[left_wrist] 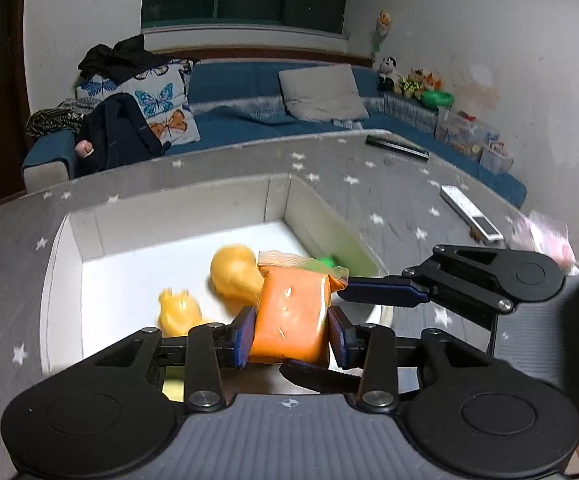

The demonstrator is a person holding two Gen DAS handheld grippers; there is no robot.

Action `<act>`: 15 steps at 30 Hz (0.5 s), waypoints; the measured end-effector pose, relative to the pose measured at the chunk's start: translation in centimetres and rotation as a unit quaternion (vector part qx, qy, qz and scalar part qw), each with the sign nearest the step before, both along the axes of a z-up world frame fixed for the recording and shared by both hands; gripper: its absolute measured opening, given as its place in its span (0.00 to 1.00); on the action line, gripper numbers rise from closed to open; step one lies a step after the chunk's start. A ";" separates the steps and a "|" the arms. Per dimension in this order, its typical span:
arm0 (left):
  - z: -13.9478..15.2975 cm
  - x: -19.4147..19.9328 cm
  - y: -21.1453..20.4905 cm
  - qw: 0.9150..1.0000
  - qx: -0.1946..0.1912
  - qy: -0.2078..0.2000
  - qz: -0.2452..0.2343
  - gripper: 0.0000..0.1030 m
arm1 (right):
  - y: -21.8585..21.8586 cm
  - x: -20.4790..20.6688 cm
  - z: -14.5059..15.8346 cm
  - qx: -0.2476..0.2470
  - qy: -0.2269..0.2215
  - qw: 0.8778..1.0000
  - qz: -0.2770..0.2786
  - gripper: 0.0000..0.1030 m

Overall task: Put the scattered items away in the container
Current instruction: 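Lift the orange sponge bar over the box wall, then lower the sponge bar into the box and open the left gripper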

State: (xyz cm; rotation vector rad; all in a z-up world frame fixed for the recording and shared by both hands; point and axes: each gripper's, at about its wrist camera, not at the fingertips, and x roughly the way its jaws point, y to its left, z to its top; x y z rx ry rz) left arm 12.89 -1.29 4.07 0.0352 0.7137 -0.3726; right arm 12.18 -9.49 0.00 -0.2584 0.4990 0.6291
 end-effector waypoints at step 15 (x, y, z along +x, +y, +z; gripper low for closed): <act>-1.1 5.5 -1.3 1.000 -0.014 0.020 0.006 0.41 | -0.7 5.1 -0.6 -0.011 0.004 0.999 -0.038 0.58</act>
